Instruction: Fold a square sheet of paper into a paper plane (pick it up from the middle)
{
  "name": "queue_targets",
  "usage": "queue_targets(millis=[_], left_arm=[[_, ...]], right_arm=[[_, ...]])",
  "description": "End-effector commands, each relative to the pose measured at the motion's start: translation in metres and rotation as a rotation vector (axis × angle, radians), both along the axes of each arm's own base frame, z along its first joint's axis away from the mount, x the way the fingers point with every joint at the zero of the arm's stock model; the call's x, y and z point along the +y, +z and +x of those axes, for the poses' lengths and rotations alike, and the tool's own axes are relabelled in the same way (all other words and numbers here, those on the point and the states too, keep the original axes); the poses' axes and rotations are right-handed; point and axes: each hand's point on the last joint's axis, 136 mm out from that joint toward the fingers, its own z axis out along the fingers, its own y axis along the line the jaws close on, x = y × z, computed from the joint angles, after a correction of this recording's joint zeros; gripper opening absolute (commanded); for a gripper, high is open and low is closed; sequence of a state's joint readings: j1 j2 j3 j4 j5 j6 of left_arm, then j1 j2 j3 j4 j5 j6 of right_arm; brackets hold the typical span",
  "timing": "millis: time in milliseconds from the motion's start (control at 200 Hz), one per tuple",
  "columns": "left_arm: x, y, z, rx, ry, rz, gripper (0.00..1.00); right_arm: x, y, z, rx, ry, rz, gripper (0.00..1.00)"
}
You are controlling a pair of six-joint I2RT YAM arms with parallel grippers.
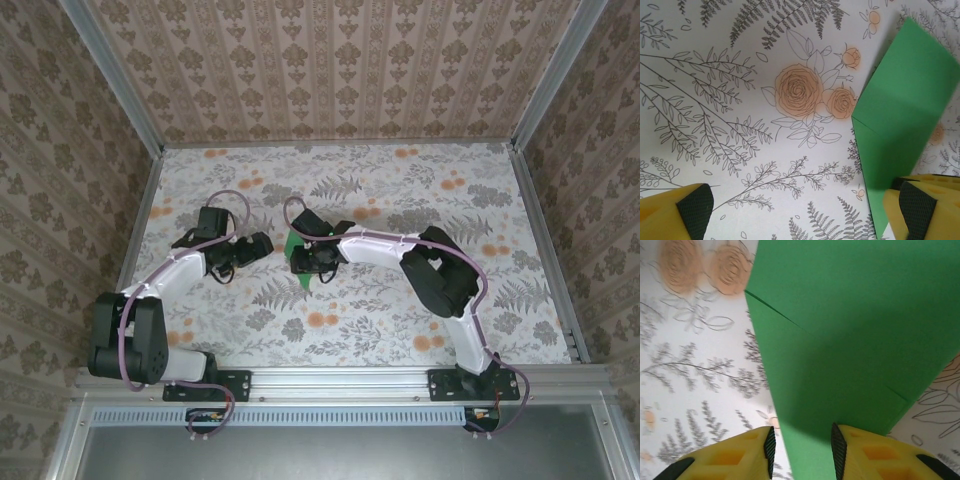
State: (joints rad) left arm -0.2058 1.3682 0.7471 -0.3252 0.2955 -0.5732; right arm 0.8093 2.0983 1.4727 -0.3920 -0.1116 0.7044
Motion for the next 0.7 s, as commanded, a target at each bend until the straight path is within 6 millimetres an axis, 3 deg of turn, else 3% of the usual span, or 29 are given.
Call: queue_targets(millis=[0,180,370,500,595,695], left_arm=[[-0.003,0.0,0.001,0.006,0.002,-0.035,0.99],[-0.006,0.001,0.0,0.006,-0.007,-0.048,0.99],[-0.009,0.002,0.0,0.005,-0.015,-0.067,0.99],[-0.013,0.002,0.0,0.006,-0.019,-0.091,0.99],[-0.017,0.002,0.0,0.004,-0.019,-0.108,0.99],[-0.023,0.003,-0.001,0.002,-0.03,-0.122,0.99]], right_arm=[[-0.022,-0.019,-0.007,0.024,0.115,-0.122,0.38],[-0.05,-0.031,-0.025,0.057,0.276,-0.198,0.37],[-0.08,-0.026,-0.055,0.05,0.498,-0.238,0.38],[-0.09,-0.009,-0.072,0.024,0.616,-0.228,0.38],[-0.088,0.014,-0.061,-0.047,0.571,-0.219,0.39],[-0.082,0.044,-0.045,-0.115,0.396,-0.163,0.42]])
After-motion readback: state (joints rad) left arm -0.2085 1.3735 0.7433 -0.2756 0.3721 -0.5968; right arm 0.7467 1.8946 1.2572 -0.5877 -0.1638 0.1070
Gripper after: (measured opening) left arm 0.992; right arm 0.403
